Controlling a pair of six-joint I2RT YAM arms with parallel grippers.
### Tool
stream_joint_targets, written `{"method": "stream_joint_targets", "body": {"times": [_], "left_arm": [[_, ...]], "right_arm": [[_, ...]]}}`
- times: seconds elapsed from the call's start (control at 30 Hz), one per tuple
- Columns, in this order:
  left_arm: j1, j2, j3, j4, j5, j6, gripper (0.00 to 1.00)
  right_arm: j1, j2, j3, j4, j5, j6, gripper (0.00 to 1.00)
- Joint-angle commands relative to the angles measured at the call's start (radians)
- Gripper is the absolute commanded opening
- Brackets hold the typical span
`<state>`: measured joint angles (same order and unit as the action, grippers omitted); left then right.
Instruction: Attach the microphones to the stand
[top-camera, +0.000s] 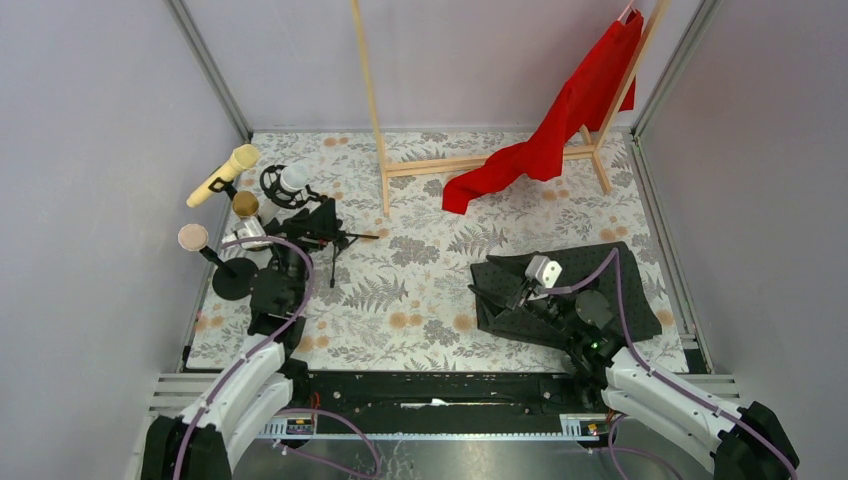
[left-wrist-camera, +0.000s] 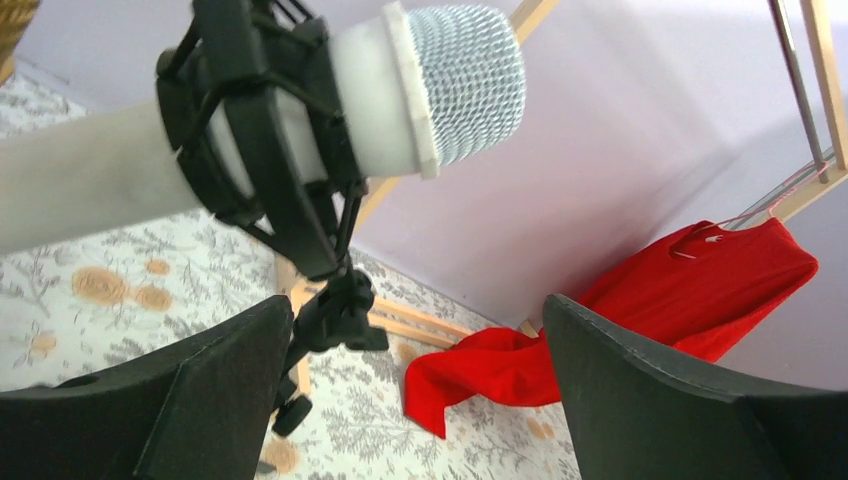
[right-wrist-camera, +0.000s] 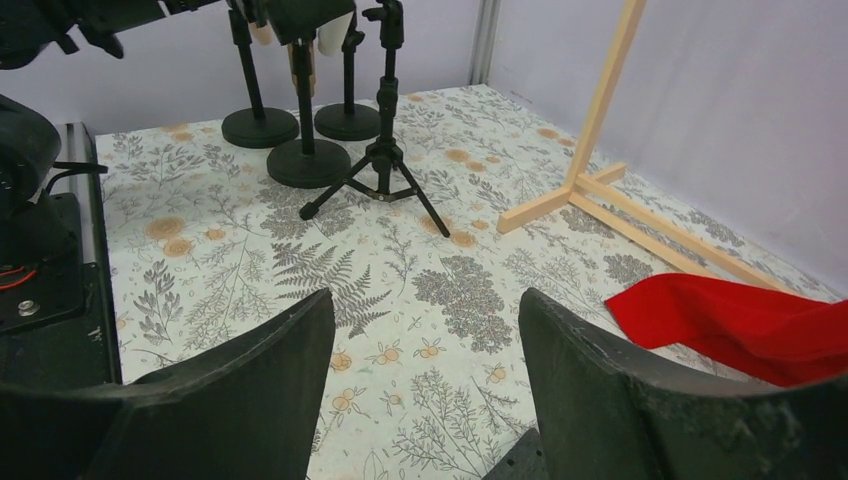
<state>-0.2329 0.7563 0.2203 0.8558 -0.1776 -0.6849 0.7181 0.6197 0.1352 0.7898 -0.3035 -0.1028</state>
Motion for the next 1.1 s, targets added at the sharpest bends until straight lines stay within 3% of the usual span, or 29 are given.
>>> {"method": "stream_joint_targets", "body": {"times": [0.0,0.33,0.47,0.67,0.8,0.83,0.87,1.07], "left_arm": [[0.002,-0.092,-0.017,-0.207,-0.020,-0.067,0.99],[0.001,-0.141,0.041,-0.494,0.074,-0.093,0.99],[0.000,-0.180,0.098,-0.691,0.105,-0.060,0.99],[-0.034,-0.238,0.089,-0.814,0.141,-0.048,0.99],[-0.153,-0.217,0.067,-0.809,0.070,-0.008,0.99],[-0.214,-0.218,0.058,-0.797,0.036,0.008,0.99],[-0.259,-0.219,0.049,-0.781,0.001,0.028,0.99],[-0.468,-0.208,0.026,-0.701,-0.162,0.118,0.99]], "right_arm": [[0.002,0.003,0.029,0.021,0.052,0.033,0.74],[0.002,-0.039,0.039,-0.057,0.174,0.083,0.74],[0.001,-0.075,0.082,-0.212,0.294,0.192,0.74],[0.001,-0.109,0.159,-0.512,0.438,0.321,0.78],[0.001,-0.095,0.221,-0.678,0.527,0.402,0.89],[0.002,-0.091,0.234,-0.710,0.541,0.404,0.98],[0.002,-0.089,0.247,-0.738,0.557,0.408,1.00],[0.001,-0.104,0.305,-0.902,0.643,0.381,1.00]]}}
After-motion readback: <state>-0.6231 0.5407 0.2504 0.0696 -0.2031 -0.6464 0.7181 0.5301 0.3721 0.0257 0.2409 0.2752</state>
